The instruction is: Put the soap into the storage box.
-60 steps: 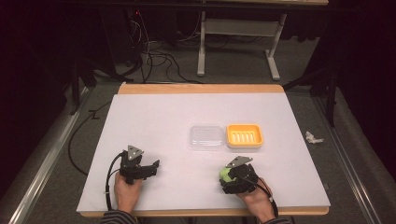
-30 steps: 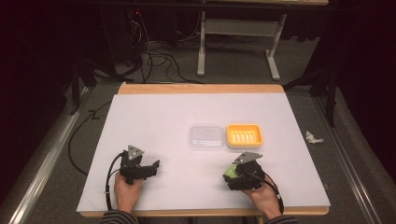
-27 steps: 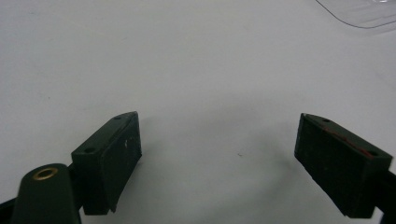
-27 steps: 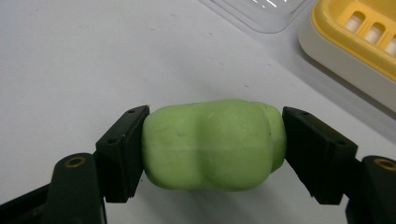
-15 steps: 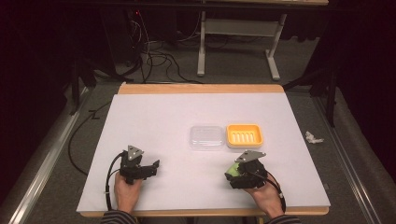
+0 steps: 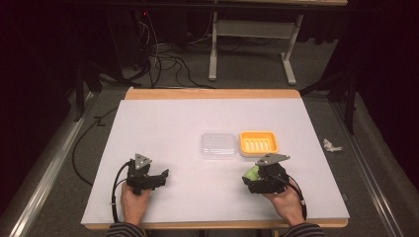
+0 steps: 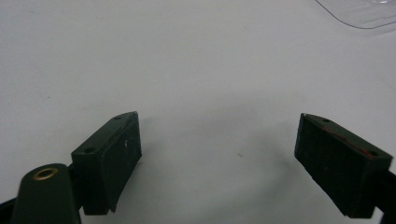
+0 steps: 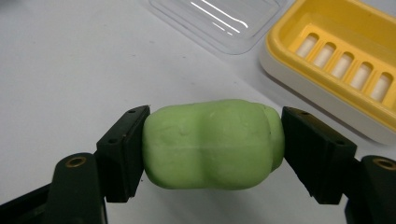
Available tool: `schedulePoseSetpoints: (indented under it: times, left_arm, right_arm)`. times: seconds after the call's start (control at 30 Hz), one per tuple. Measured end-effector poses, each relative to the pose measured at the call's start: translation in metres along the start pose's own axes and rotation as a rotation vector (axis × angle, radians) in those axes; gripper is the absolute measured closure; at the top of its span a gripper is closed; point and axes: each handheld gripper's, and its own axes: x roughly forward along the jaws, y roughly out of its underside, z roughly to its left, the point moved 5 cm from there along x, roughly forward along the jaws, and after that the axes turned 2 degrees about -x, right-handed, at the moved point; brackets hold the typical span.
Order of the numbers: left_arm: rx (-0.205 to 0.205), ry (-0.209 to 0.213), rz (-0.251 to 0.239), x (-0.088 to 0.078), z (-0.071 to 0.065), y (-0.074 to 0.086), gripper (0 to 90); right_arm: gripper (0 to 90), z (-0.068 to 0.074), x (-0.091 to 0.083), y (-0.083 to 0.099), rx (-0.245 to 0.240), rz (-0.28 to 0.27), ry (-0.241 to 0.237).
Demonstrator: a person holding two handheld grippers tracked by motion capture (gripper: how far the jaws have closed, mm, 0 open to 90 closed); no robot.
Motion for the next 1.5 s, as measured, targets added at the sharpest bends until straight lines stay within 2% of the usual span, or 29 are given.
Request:
schedulePoseSetpoints:
  times: [0.67,0.87,1.03,1.5]
  left_arm:
    - [-0.005,0.001,0.002,0.000,0.000,0.000,15.3]
    - [-0.009,0.001,0.000,0.000,0.000,0.000,15.3]
    - [-0.004,0.002,0.003,0.000,0.000,0.000,15.3]
    - [-0.014,0.004,-0.005,-0.001,0.000,-0.001,15.3]
  right_arm:
    - [27.6,-0.041,-0.015,-0.021,0.088,-0.044,0.011]
    - [27.5,-0.053,-0.017,-0.028,0.102,-0.032,0.025]
    - [27.6,-0.063,-0.015,-0.034,0.124,-0.037,0.034]
    - [27.5,-0.090,-0.002,-0.049,0.173,-0.008,0.080]
